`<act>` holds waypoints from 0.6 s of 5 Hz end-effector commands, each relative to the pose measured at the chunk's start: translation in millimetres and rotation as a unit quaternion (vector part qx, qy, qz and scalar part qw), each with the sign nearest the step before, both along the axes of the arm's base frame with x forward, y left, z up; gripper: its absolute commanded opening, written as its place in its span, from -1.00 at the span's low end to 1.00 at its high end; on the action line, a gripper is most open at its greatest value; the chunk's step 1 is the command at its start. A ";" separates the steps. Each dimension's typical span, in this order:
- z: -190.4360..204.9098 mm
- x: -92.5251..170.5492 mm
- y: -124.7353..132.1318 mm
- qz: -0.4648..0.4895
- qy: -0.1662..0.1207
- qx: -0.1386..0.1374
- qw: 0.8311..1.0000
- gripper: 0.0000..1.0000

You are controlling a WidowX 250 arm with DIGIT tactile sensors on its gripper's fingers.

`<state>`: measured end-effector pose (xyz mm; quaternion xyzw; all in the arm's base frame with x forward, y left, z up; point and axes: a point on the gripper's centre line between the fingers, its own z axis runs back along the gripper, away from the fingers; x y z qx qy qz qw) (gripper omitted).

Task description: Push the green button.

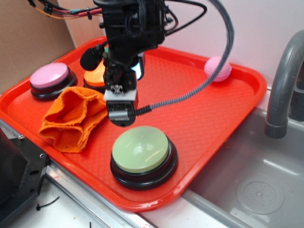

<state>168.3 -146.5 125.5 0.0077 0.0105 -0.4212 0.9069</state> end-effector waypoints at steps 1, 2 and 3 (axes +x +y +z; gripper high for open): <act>25.4 -13.0 -1.7 0.036 -0.011 -0.028 0.999 1.00; 28.9 -13.8 0.0 0.045 -0.009 -0.028 0.999 1.00; 35.3 -15.9 2.7 0.053 -0.013 -0.027 0.998 1.00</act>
